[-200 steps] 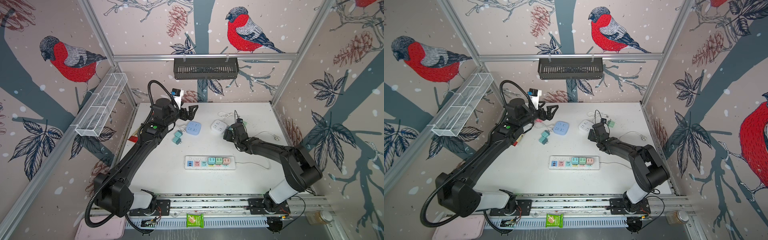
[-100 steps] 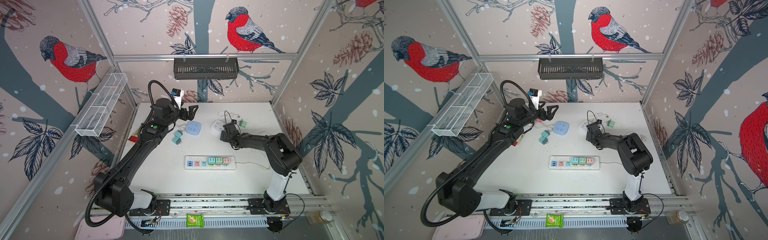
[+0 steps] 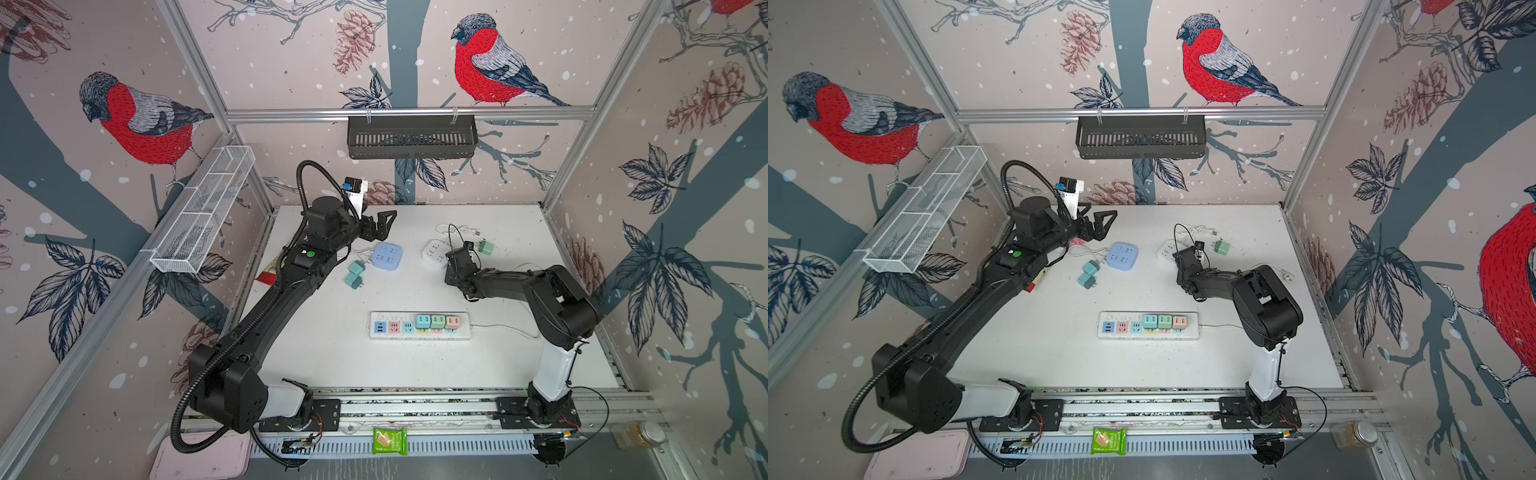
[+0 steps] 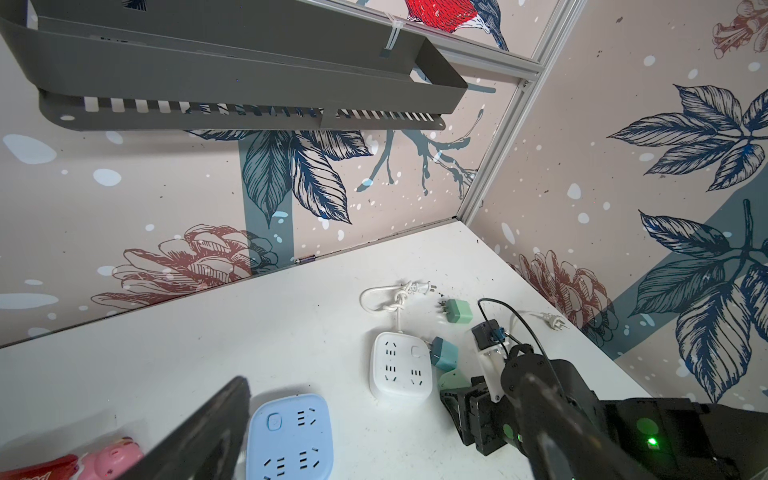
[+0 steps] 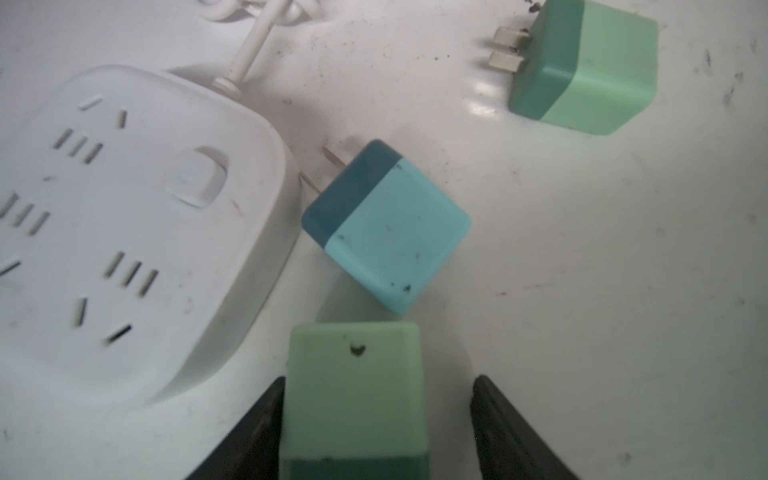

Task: Insert the plug
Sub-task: 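Lift the green adapter with the right gripper while the left gripper moves toward it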

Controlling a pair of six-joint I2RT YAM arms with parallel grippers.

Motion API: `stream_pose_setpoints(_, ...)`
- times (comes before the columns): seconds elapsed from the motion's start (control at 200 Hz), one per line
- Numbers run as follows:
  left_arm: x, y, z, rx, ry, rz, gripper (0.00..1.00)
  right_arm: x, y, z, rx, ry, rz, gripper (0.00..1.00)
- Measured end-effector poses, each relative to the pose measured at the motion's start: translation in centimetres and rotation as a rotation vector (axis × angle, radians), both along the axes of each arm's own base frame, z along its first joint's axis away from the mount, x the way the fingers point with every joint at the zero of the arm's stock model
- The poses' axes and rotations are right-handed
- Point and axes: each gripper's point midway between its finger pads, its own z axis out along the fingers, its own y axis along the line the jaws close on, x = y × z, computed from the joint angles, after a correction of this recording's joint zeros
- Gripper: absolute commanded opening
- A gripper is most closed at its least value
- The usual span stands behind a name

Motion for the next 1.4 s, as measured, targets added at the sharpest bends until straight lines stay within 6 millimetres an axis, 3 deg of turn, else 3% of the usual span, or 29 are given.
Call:
stream_pose_setpoints(0.125,0.0,0.0,-0.1,0.001,0.001,0.000,0.99,0.4,0.2,0.0,-0.002,-0.011,0.007,0.68)
stream_pose_setpoints(0.435,0.1,0.0,-0.2,0.002,0.004,0.000,0.99,0.8,0.1,0.0,-0.004,-0.028,0.009,0.35)
stream_pose_setpoints(0.695,0.3,0.1,-0.3,0.007,0.009,0.013,0.99,-0.1,-0.1,0.5,-0.007,-0.011,0.032,0.23)
stream_pose_setpoints(0.76,0.5,0.5,-0.3,0.014,0.010,0.037,0.99,-0.4,-0.3,1.5,-0.008,-0.014,0.038,0.22)
stream_pose_setpoints(0.951,1.0,2.1,-0.1,0.024,0.008,0.138,0.99,-0.1,-0.7,8.3,0.024,-0.184,0.061,0.14)
stream_pose_setpoints(1.056,0.8,3.7,-0.2,0.004,0.016,0.227,0.99,-1.1,-2.8,9.4,0.021,-0.256,0.056,0.12)
stream_pose_setpoints(1.236,-1.7,6.5,1.1,-0.092,0.014,0.339,0.99,-4.6,-6.0,8.1,0.002,-0.334,0.090,0.11)
stream_pose_setpoints(1.321,-3.9,7.3,1.5,-0.169,-0.004,0.343,0.98,-4.8,-6.2,9.2,0.014,-0.400,0.101,0.09)
stream_pose_setpoints(1.401,-5.7,8.0,0.1,-0.232,0.003,0.349,0.98,-4.7,-5.6,10.5,0.049,-0.457,0.120,0.08)
